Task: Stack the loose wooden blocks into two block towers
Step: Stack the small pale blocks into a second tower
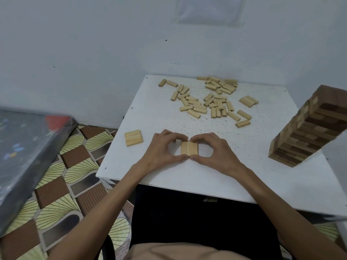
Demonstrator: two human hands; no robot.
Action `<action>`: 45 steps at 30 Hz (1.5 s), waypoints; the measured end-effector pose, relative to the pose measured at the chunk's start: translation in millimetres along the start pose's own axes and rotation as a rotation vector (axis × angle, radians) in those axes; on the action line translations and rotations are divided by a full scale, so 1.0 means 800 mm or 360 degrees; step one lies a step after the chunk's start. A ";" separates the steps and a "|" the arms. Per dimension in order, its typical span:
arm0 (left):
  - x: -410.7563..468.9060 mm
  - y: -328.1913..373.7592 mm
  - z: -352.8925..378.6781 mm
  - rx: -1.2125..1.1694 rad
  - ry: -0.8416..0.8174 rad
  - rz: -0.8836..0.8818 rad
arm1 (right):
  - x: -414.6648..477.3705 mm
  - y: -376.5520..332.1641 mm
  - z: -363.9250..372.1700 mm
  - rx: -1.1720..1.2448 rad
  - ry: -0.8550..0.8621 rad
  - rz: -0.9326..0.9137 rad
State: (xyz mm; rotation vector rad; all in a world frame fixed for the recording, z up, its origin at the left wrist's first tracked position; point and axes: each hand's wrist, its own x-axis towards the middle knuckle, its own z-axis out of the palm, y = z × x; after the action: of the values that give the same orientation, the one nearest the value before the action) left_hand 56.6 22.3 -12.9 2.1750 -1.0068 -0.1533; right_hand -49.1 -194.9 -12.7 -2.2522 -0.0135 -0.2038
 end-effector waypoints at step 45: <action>-0.071 -0.113 -0.123 -0.0110 0.0538 -0.0427 | 0.170 -0.091 0.127 0.0015 -0.0508 -0.0272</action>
State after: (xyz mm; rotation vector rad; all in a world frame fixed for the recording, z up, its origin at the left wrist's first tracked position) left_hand 110.9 156.8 -10.8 2.1710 -0.5129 0.0546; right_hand 93.5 -78.7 0.6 -2.2524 -0.3761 0.0666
